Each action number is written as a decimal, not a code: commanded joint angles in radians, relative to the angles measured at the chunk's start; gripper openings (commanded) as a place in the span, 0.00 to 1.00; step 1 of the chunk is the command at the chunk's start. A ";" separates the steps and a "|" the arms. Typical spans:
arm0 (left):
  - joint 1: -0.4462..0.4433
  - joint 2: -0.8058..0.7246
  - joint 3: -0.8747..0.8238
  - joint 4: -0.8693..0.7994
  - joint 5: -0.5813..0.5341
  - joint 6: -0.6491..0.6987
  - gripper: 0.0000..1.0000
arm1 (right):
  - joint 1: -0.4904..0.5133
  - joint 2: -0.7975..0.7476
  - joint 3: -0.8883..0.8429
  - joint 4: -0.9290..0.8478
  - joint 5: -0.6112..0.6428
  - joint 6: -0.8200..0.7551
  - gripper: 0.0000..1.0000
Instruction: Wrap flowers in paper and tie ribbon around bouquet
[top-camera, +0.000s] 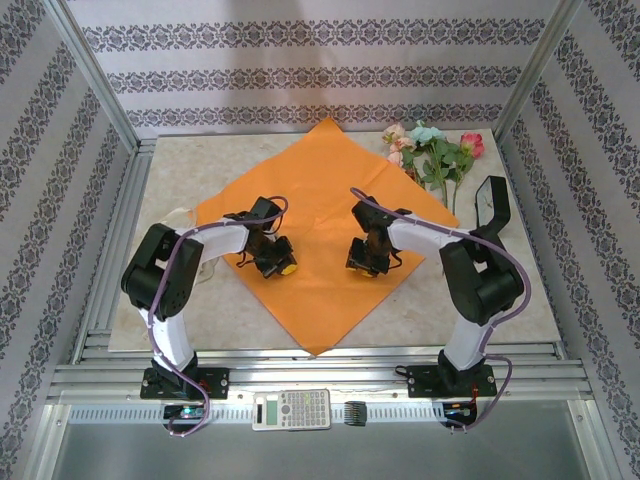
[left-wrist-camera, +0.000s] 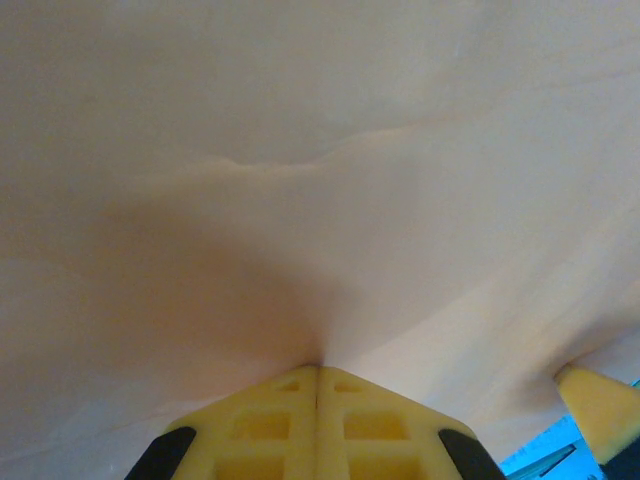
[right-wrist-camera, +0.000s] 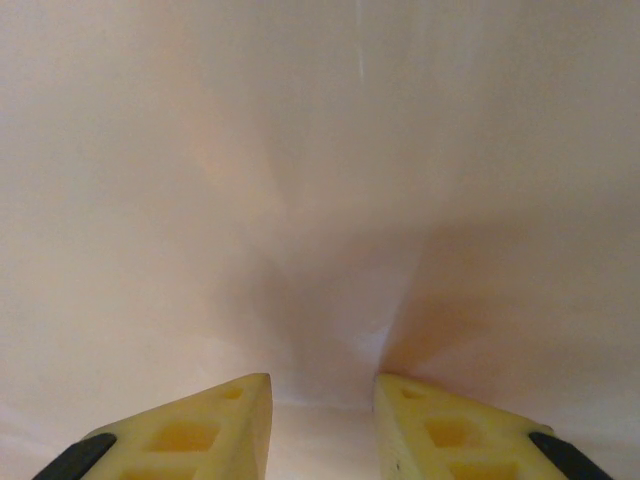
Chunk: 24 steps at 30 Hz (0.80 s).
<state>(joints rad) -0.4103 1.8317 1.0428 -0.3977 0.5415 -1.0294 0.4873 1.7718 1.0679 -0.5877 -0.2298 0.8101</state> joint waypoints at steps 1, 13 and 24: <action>0.008 -0.046 -0.027 -0.032 -0.031 -0.003 0.00 | -0.016 -0.060 0.008 -0.057 0.004 -0.061 0.35; -0.029 0.056 0.240 -0.029 0.029 -0.027 0.00 | -0.330 -0.137 0.259 -0.214 0.168 -0.258 0.34; -0.058 0.101 0.132 0.009 0.014 -0.042 0.00 | -0.499 0.229 0.741 -0.303 0.285 -0.428 0.35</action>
<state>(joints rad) -0.4637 1.9781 1.2240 -0.3824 0.5636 -1.0607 -0.0006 1.9396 1.7218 -0.8104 0.0051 0.4473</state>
